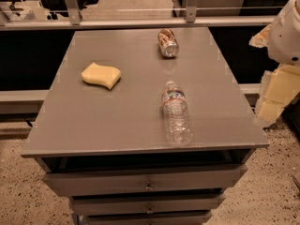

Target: Place orange can upright

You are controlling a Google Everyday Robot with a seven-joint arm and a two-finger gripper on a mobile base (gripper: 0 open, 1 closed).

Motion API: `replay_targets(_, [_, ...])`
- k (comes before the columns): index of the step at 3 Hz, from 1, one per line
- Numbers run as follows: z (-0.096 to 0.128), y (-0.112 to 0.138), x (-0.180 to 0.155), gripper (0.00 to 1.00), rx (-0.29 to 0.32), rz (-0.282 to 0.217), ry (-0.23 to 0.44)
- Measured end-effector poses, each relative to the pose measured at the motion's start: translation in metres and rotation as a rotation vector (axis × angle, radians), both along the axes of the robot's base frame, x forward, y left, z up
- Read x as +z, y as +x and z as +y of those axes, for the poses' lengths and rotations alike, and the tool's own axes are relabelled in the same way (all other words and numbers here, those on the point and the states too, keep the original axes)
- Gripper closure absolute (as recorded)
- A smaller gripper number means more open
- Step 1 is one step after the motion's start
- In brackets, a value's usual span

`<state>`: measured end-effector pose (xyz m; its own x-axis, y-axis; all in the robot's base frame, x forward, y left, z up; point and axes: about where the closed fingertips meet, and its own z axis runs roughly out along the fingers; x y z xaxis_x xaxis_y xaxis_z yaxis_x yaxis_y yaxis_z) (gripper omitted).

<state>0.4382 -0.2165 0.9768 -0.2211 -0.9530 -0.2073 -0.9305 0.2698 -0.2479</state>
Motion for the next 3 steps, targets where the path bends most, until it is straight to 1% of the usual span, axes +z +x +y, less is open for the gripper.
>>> replay_targets(1, [0.0, 0.0, 0.0, 0.0, 0.0, 0.0, 0.0])
replay_targets(2, [0.011, 0.02, -0.015, 0.0, -0.01, -0.004, 0.046])
replay_targets(3, [0.032, 0.078, -0.039, 0.0, -0.059, -0.023, 0.1])
